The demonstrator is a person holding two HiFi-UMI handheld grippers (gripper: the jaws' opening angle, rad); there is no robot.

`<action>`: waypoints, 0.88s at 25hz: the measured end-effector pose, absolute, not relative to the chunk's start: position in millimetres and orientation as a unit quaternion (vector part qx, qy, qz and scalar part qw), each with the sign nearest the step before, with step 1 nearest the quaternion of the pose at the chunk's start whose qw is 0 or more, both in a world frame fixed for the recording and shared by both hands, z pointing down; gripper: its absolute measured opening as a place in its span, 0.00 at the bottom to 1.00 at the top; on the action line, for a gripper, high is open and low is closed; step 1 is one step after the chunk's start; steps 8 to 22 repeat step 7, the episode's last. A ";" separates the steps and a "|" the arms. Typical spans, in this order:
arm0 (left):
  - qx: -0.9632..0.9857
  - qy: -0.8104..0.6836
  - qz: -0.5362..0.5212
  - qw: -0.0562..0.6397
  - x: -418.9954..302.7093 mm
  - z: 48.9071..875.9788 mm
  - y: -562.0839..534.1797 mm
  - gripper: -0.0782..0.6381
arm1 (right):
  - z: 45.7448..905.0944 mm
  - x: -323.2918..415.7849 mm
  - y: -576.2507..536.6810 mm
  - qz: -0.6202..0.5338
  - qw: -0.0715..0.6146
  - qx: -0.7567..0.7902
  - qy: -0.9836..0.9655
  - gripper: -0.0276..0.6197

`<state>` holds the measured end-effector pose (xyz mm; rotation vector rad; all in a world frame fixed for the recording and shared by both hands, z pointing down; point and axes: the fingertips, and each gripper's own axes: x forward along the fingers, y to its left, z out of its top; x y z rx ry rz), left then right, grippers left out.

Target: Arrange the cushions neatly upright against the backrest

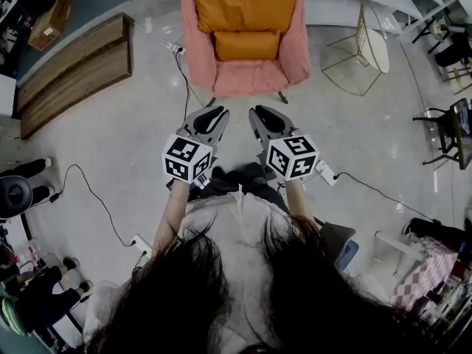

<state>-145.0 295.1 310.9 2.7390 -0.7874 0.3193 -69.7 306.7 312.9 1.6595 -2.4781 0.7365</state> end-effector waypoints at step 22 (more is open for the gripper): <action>0.949 -0.269 0.102 0.131 -136.7 303.2 294.5 0.18 | 306.9 -62.3 307.2 0.231 0.035 0.542 -0.808 0.16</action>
